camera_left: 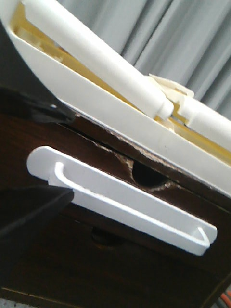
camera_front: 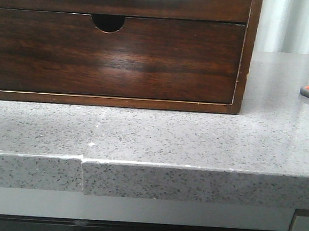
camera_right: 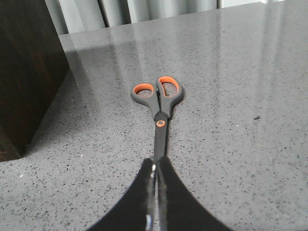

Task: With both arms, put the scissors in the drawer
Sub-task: 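Grasp the white drawer handle with the left gripper and pull toward the robot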

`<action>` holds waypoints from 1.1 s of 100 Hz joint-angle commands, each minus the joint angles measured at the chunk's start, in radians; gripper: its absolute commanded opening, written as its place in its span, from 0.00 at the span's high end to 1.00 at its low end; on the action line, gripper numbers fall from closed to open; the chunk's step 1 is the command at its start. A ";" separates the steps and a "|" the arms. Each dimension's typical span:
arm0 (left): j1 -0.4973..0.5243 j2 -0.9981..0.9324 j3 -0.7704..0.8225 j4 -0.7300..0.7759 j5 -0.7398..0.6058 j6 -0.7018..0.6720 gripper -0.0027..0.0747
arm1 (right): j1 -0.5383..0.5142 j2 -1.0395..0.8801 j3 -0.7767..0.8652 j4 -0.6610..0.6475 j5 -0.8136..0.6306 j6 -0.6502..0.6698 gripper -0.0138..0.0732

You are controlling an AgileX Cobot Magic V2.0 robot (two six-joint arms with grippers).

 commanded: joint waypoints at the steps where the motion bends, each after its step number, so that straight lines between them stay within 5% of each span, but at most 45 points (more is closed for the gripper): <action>1: -0.043 0.043 -0.055 0.004 -0.048 -0.004 0.59 | 0.002 0.018 -0.031 -0.002 -0.082 -0.003 0.91; 35: -0.090 0.192 -0.152 0.029 -0.043 0.000 0.59 | 0.002 0.018 -0.031 -0.002 -0.082 -0.003 0.91; 63: -0.090 0.275 -0.201 0.197 -0.026 0.000 0.59 | 0.002 0.018 -0.031 -0.002 -0.082 -0.003 0.91; 110: -0.090 0.324 -0.242 0.201 0.045 0.002 0.59 | 0.002 0.018 -0.031 -0.002 -0.084 -0.003 0.91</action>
